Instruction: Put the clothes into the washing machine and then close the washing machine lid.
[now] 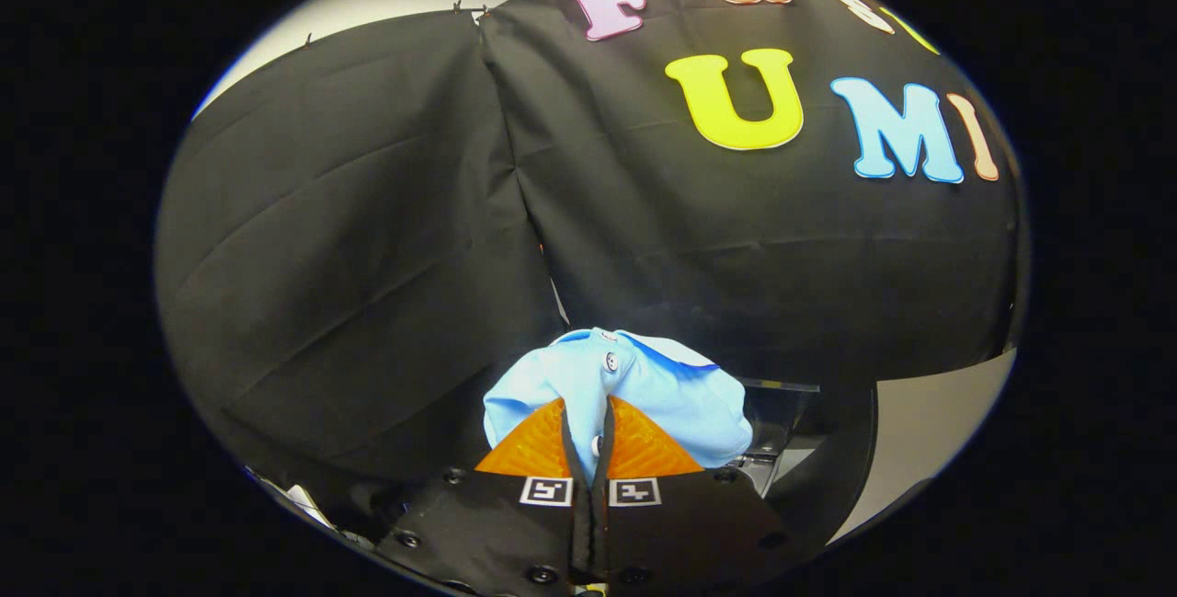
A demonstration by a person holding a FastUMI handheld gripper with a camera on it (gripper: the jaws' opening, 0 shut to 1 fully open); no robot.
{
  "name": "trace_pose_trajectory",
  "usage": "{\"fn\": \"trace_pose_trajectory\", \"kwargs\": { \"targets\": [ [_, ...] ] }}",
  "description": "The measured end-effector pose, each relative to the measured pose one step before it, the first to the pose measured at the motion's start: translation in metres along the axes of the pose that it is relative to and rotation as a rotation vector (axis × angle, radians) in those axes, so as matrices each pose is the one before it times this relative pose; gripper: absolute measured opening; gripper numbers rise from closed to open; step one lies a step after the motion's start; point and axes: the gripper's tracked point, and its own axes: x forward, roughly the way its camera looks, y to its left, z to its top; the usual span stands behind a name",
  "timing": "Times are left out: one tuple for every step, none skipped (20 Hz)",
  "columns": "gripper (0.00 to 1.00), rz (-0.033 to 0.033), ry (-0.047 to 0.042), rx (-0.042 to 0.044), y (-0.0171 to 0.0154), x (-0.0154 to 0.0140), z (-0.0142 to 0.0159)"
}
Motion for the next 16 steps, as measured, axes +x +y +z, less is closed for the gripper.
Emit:
{"fn": "trace_pose_trajectory", "kwargs": {
  "targets": [
    [0.01, -0.00774, 0.00804, -0.00399, 0.00101, 0.00503, -0.00751],
    [0.01, -0.00644, 0.01235, -0.00340, 0.00029, 0.00601, -0.00627],
    [0.01, -0.00736, 0.00995, -0.00324, 0.00036, 0.00700, -0.00697],
    [0.01, -0.00899, 0.01193, -0.01001, -0.00076, 0.00546, -0.00606],
    [0.01, -0.01254, 0.01208, -0.01251, -0.00176, 0.00673, -0.00830],
    [0.01, -0.00915, 0.01505, -0.00888, -0.00101, 0.00643, -0.00841],
    [0.01, -0.00752, 0.01447, -0.00691, -0.00072, 0.00697, -0.00892],
    [0.01, -0.01055, 0.01029, -0.00761, -0.00157, 0.00664, -0.00723],
    [0.01, -0.00823, 0.00741, -0.00424, -0.00026, 0.00500, -0.00845],
    [0.01, -0.00503, 0.01210, 0.00118, -0.00056, 0.00535, -0.00768],
    [0.01, -0.00552, 0.01275, 0.00626, -0.00119, 0.00705, -0.00712],
    [0.01, -0.00545, 0.00702, 0.00882, -0.00132, 0.00522, -0.00577],
    [0.01, -0.00417, 0.00962, 0.00669, -0.00117, 0.00469, -0.00634],
    [0.01, -0.00652, 0.00966, 0.00185, -0.00094, 0.00545, -0.00553],
    [0.01, -0.00595, 0.00767, 0.00140, -0.00085, 0.00592, -0.00585],
    [0.01, -0.00419, 0.01082, 0.00309, -0.00146, 0.00483, -0.00517]
  ]
}}
